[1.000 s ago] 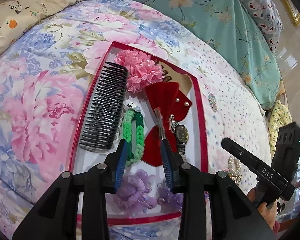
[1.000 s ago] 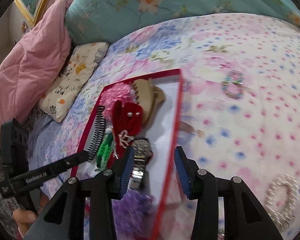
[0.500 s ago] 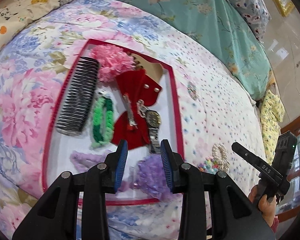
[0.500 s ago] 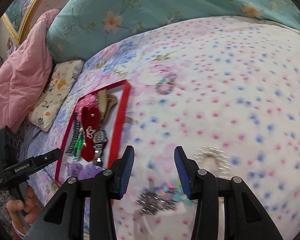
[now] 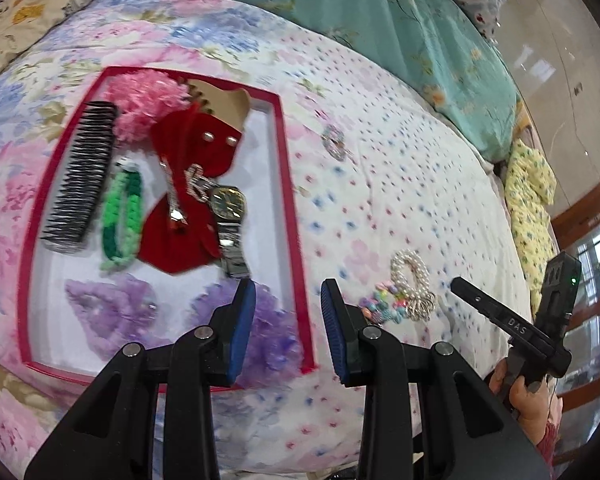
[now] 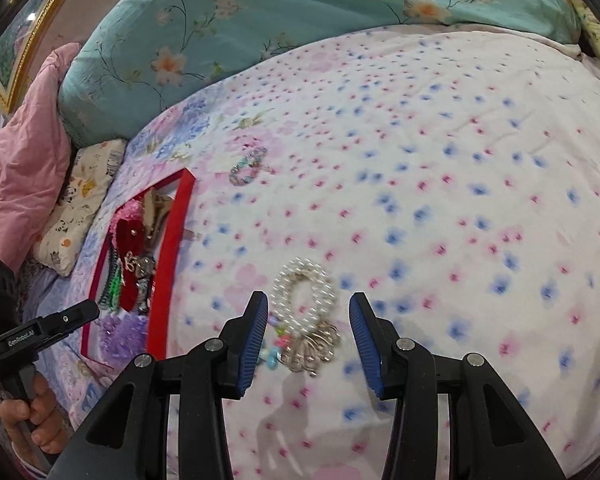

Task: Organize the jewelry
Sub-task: 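Grasp the pastel beaded bracelet with the left gripper while the right gripper grasps the pearl bracelet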

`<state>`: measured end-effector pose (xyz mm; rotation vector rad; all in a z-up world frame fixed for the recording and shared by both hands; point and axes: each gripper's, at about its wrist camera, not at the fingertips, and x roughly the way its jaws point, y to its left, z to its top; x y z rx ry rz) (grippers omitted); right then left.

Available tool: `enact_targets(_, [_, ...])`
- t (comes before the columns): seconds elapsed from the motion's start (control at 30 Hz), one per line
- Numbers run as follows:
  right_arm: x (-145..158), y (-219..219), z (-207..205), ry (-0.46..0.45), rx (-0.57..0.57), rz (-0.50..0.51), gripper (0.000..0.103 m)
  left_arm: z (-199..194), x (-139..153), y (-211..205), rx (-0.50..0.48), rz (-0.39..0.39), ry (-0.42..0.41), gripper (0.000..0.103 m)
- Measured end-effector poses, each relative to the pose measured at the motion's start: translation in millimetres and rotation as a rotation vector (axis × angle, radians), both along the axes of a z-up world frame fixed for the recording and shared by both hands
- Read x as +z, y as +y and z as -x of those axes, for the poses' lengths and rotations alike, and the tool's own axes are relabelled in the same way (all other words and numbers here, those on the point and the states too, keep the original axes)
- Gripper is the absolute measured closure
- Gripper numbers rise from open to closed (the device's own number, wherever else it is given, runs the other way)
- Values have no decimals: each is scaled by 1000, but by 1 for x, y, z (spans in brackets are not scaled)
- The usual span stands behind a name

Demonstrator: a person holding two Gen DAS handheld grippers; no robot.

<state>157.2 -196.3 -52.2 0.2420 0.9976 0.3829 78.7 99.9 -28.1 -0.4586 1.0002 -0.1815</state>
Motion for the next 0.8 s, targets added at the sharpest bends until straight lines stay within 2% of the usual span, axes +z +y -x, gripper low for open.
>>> enact_targets(0.27, [-17, 14, -11, 23, 46, 46, 58, -1, -3, -23, -43, -15, 20, 72])
enact_targets(0.47, [-29, 31, -22, 7, 81, 130, 59, -6, -7, -49, -95, -37, 33, 72])
enact_targets(0.53, [-30, 41, -21, -23, 91, 207, 64, -10, -9, -60, -121, -42, 45, 72])
enact_targets(0.6, [-32, 43, -22, -40, 85, 259, 88, -13, -12, -71, -147, -53, 54, 72])
enact_targets(0.67, [-31, 35, -23, -29, 79, 211, 89, -18, -14, -85, -181, -66, 60, 72])
enact_targets(0.73, [-23, 21, -21, -31, 54, 162, 89, -23, -17, -96, -214, -73, 66, 65])
enact_targets(0.8, [-13, 5, -16, -43, 28, 115, 90, -28, -19, -109, -238, -85, 65, 62])
